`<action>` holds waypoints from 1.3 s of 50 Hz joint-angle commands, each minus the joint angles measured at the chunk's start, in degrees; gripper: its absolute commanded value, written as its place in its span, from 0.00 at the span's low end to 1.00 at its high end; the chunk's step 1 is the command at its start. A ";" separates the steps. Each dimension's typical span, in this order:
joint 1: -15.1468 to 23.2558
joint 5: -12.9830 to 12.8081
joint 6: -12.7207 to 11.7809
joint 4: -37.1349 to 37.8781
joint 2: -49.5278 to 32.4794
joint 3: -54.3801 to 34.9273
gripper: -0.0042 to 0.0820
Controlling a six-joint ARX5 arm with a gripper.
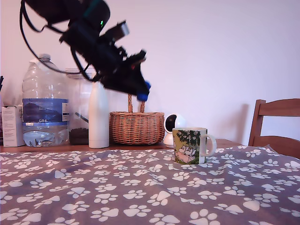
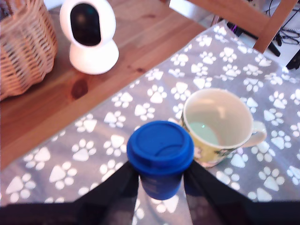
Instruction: Pick up the coffee capsules from the table one by one and drop them inside the nearest coffee cup
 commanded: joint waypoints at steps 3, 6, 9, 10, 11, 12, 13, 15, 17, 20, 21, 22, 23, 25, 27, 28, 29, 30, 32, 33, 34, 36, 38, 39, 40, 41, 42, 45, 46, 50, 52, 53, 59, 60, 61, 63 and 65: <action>-0.90 -0.13 -0.09 1.09 -2.71 -1.62 0.29; -1.46 -0.17 -0.09 1.38 -3.37 -2.03 0.29; -2.12 -0.26 -0.09 1.53 -3.67 -2.27 0.29; -2.34 -0.39 -0.09 1.55 -3.78 -2.29 0.29; -2.58 -0.55 -0.09 1.55 -4.07 -2.38 0.29; -2.80 -0.66 -0.11 1.55 -4.26 -2.43 0.29; -3.04 -0.85 -0.09 1.60 -4.31 -2.49 0.29; -3.50 -1.09 -0.09 1.86 -4.37 -2.60 0.29; -3.87 -1.40 -0.09 2.03 -4.61 -2.73 0.29; -4.52 -1.70 -0.09 2.34 -4.72 -2.99 0.29; -4.76 -1.73 -0.09 2.49 -4.83 -3.13 0.29; -4.92 -1.75 -0.09 2.60 -4.94 -3.23 0.29; -5.14 -1.88 -0.11 2.84 -5.07 -3.50 0.29; -5.64 -2.12 -0.11 3.72 -5.16 -4.17 0.29; -6.01 -2.32 -0.22 4.70 -5.49 -5.05 0.29; -6.14 -2.49 -0.22 5.25 -5.62 -5.55 0.29; -6.34 -2.67 -0.35 5.79 -5.84 -6.12 0.29; -6.49 -2.80 -0.39 6.40 -5.97 -6.64 0.29; -6.78 -3.19 -0.50 7.26 -6.29 -7.61 0.29; -6.99 -3.30 -0.52 7.82 -6.36 -8.09 0.29; -7.15 -3.45 -0.52 8.26 -6.49 -8.59 0.29; -7.50 -3.93 -0.52 9.31 -6.67 -9.62 0.29; -7.78 -4.66 -0.59 10.82 -6.86 -10.71 0.29; -7.89 -4.72 -0.59 11.41 -6.95 -11.28 0.29; -8.02 -5.14 -0.61 12.02 -6.95 -11.67 0.29; -8.22 -5.44 -0.68 12.83 -6.95 -12.24 0.29; -8.33 -5.77 -0.76 13.49 -6.95 -12.66 0.29; -8.68 -6.51 -0.94 16.22 -6.95 -14.21 0.29; -8.81 -6.75 -1.36 17.33 -6.95 -14.75 0.29; -9.29 -7.87 -2.51 20.92 -6.95 -16.31 0.29; -9.53 -8.66 -2.86 22.47 -6.95 -16.90 0.29; -9.64 -8.98 -3.02 23.04 -6.95 -17.05 0.29; -10.38 -10.14 -3.13 25.27 -6.88 -17.27 0.29; -10.49 -10.34 -3.13 25.51 -6.84 -17.27 0.29; -10.60 -10.45 -3.13 25.77 -6.84 -17.27 0.29; -10.75 -10.62 -3.15 25.97 -6.75 -17.27 0.29; -10.84 -10.64 -3.15 26.27 -6.51 -17.25 0.29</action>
